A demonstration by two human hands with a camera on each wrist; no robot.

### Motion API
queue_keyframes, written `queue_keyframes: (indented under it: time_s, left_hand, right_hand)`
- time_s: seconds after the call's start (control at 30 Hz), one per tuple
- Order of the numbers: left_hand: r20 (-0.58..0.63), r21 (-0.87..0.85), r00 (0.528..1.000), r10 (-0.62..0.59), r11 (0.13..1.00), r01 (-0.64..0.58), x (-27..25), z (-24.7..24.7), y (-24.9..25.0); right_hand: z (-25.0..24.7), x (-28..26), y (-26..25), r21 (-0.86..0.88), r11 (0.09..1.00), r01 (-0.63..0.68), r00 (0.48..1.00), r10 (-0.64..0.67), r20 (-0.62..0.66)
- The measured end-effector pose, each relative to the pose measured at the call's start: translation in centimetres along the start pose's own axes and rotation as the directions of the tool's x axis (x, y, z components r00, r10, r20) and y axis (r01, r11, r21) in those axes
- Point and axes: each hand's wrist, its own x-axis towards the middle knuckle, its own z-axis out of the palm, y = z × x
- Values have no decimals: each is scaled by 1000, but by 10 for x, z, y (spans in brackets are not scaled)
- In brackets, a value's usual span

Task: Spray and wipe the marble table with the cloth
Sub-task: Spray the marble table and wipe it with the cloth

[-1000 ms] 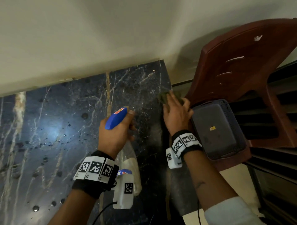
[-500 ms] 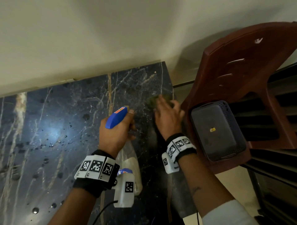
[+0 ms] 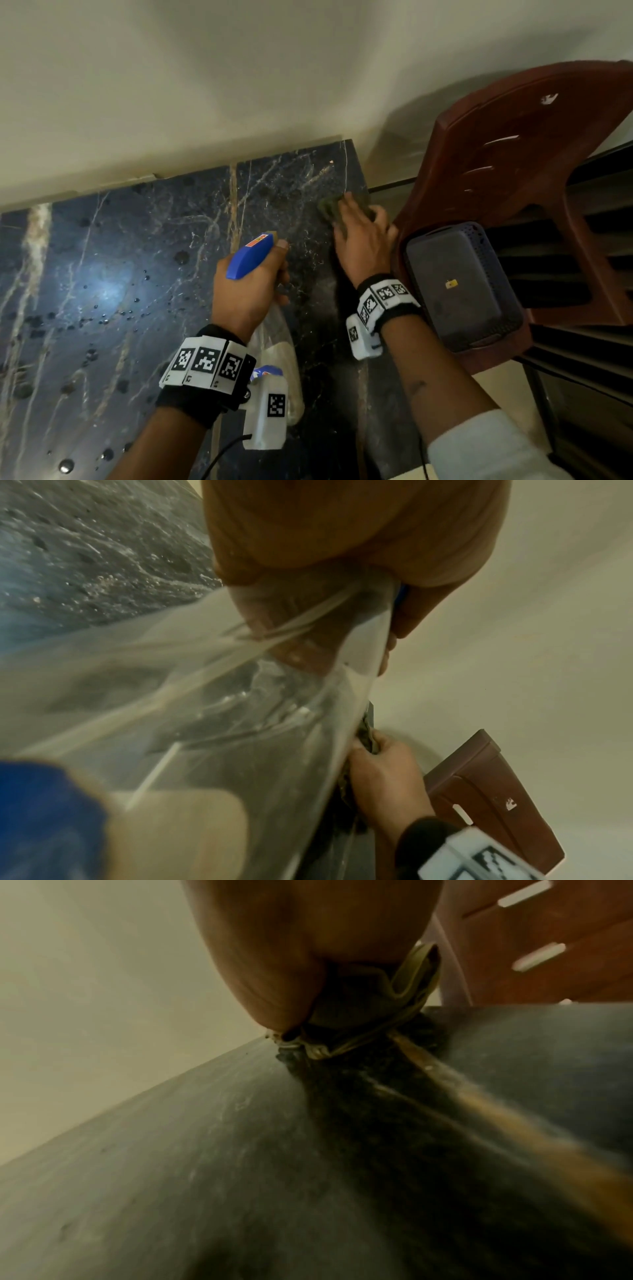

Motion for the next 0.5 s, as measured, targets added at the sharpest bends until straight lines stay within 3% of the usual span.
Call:
queue_keyframes:
  time_s: [0.07, 0.13, 0.2, 0.27, 0.33, 0.4, 0.43, 0.5]
  left_hand:
    - [-7, 2, 1000, -1, 1000, 1, 1, -2, 1]
    - [-15, 5, 1000, 4, 1000, -4, 2, -5, 3]
    - [-28, 9, 1000, 15, 1000, -15, 3, -6, 6]
    - [-46, 17, 999, 28, 999, -27, 5, -6, 8]
    - [-48, 27, 998, 45, 999, -44, 5, -6, 9]
    - [-38, 14, 998, 45, 999, -45, 5, -8, 10]
    - [-27, 6, 999, 43, 999, -43, 4, -10, 10]
    - [-16, -6, 999, 34, 999, -35, 3, -14, 9]
  right_hand:
    - [1, 10, -10, 56, 983, -173, 984, 175, -42]
    - [3, 6, -30, 78, 967, -243, 969, 246, -32]
    - [9, -6, -49, 74, 987, -146, 989, 147, -17]
    - [20, -23, -65, 21, 998, 67, 998, -67, -1]
    - [24, -27, -66, -7, 972, 233, 972, -233, 30]
    - [18, -13, -49, -19, 958, 285, 957, -283, 64]
    - [13, -5, -38, -16, 972, 235, 970, -234, 63]
    - [1, 15, -17, 34, 999, 11, 1000, -12, 16]
